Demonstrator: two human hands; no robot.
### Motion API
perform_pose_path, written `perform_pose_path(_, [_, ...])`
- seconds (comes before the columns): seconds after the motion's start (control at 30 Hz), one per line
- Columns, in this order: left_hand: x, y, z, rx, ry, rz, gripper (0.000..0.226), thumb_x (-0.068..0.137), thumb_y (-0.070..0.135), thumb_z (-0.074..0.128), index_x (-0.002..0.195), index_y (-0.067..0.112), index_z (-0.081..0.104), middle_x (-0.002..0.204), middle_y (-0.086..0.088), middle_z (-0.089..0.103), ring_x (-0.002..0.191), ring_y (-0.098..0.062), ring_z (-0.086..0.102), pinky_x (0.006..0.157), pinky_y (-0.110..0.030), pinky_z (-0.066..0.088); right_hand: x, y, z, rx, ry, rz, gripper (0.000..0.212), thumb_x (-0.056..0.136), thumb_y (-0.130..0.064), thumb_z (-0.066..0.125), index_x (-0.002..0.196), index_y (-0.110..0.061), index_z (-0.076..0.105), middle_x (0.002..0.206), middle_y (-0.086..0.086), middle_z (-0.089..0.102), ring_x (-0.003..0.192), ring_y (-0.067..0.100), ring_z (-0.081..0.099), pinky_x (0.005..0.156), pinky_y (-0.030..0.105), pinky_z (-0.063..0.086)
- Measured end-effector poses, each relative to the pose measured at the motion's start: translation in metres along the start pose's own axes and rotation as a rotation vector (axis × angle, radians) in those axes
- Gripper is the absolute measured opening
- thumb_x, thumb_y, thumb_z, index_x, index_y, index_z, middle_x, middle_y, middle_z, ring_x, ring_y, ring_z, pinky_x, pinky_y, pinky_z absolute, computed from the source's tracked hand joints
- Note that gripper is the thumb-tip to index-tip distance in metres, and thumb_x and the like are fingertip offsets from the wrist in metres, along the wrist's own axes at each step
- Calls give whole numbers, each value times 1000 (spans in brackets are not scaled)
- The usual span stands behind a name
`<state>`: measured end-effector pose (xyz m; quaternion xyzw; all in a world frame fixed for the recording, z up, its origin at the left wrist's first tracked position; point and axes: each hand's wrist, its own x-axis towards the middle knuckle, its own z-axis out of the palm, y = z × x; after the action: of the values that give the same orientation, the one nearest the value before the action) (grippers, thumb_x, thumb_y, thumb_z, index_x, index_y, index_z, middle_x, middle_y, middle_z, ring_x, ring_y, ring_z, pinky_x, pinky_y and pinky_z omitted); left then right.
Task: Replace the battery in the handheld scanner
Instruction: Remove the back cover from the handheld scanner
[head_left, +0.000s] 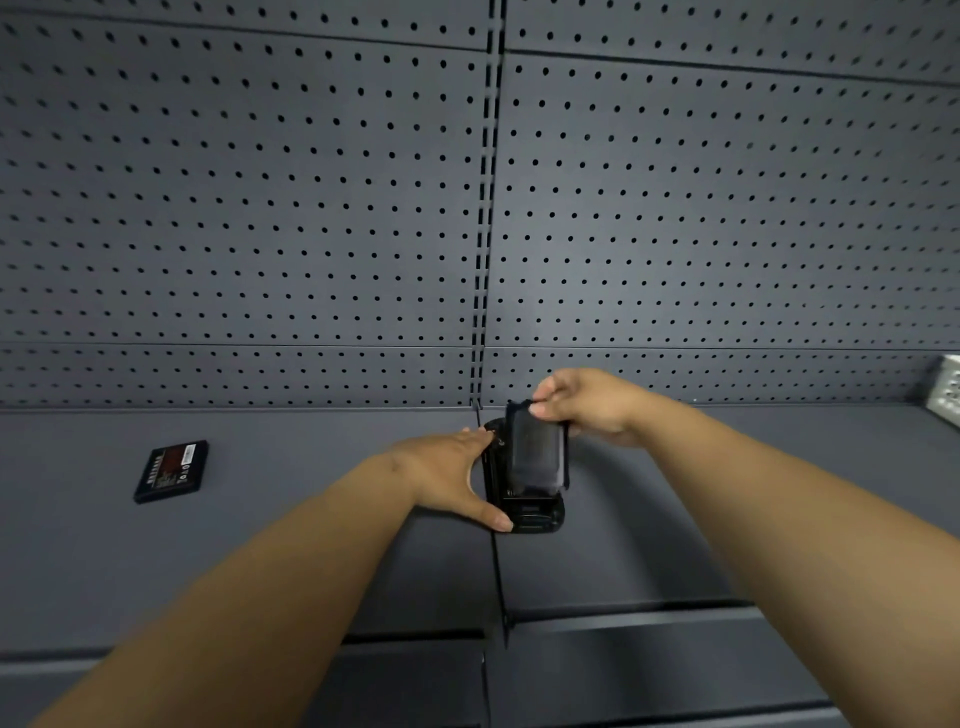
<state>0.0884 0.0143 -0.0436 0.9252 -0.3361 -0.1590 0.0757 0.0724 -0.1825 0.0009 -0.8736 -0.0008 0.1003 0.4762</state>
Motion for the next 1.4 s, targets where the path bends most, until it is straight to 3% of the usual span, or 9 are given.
perform_pose_path(0.13, [0,2,-2,23,-14,-27,117,66,64,68,149,16,0,160,2,7,147,-13,11,121,-32,14,-16,18,-37,211,70,13,19,93,-4,51,78,-13,58,79,5,58,75,14,55,73,25,45])
perform_pose_path(0.3, [0,3,-3,39,-39,-47,118,66,66,66,149,17,-1,160,2,7,147,-14,11,121,-35,16,-32,57,-46,-71,121,195,19,92,-11,56,74,-17,59,76,0,60,71,12,56,68,23,44])
perform_pose_path(0.4, [0,4,-3,42,-43,-51,116,67,66,66,149,16,-1,160,2,7,147,-14,11,121,-33,15,-31,68,-36,-164,208,196,13,89,-13,61,76,-15,61,88,4,64,88,19,58,87,30,45])
perform_pose_path(0.53, [0,5,-2,50,-39,-57,116,67,66,65,149,16,0,160,1,7,147,-14,11,121,-33,15,-29,64,-23,-477,234,223,11,90,-22,60,90,-11,61,107,13,65,103,27,59,82,30,41])
perform_pose_path(0.63, [1,3,-1,45,-39,-61,117,66,67,65,149,16,0,160,0,8,147,-15,12,121,-34,15,-28,47,-5,-618,254,96,33,86,-34,62,110,-11,61,111,8,63,112,26,57,87,31,43])
perform_pose_path(0.73, [0,3,0,37,-35,-55,116,67,66,65,149,16,1,160,1,9,147,-15,13,121,-32,15,-26,28,17,-592,105,-101,44,82,-38,67,119,-16,60,126,3,60,120,20,53,96,25,38])
perform_pose_path(0.93, [0,4,1,38,-34,-49,115,67,66,65,149,18,3,160,2,10,146,-15,15,121,-34,17,-23,19,29,-815,-73,-136,65,75,-48,69,131,-19,51,133,4,52,124,22,48,106,35,40])
perform_pose_path(1.27, [-2,5,1,61,-37,-48,111,71,65,63,149,13,3,160,-2,11,146,-17,16,120,-30,17,-39,11,33,-1141,-122,-334,48,92,-44,46,119,-6,55,117,14,60,103,31,60,83,36,48])
perform_pose_path(1.4, [-4,7,0,49,-46,-47,109,73,63,62,149,13,2,160,-2,10,146,-17,15,119,-28,16,-45,8,30,-1049,28,-376,43,98,-38,34,123,-10,55,117,13,63,105,31,60,86,36,47])
